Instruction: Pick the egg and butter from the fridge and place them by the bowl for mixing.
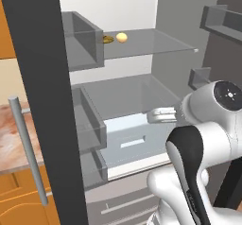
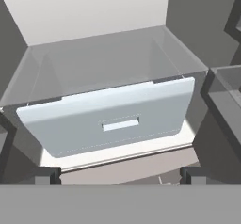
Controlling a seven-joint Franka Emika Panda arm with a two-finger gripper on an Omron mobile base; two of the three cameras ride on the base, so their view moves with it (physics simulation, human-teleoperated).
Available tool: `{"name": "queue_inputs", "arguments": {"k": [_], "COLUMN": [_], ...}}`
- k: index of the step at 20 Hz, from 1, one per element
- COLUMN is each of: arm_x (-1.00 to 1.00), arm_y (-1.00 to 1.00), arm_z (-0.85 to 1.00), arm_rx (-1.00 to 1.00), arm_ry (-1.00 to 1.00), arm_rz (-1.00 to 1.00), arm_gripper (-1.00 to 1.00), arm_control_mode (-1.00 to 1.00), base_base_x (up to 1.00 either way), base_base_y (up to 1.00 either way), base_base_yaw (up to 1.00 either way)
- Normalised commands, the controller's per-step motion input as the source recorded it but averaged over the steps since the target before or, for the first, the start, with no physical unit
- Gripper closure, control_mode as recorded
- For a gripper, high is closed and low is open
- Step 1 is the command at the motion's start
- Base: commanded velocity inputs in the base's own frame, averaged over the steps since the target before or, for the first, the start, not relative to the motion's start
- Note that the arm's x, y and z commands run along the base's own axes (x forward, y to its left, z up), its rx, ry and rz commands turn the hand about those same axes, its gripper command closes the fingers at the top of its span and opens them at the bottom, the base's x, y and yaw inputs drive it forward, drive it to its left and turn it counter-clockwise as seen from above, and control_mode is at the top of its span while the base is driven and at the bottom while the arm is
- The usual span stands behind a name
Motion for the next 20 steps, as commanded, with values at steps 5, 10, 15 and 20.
{"name": "queue_inputs", "arguments": {"k": [5, 10, 15, 20], "arm_x": [0.00, 0.23, 0.28, 0.16], "arm_y": [0.00, 0.01, 0.02, 0.00], "arm_z": [0.00, 0.25, 0.91, 0.86], "arm_rx": [0.00, 0.02, 0.02, 0.00], "arm_ry": [0.00, 0.03, 0.01, 0.00], "arm_rz": [0.00, -0.03, -0.01, 0.04], "arm_gripper": [-1.00, -1.00, -1.00, -1.00], "arm_control_mode": [1.00, -1.00, -1.00, -1.00], "base_base_x": [0.88, 0.44, 0.00, 0.00], "base_base_y": [0.00, 0.00, 0.00, 0.00], "base_base_yaw": [-0.14, -0.07, 0.00, 0.00]}}
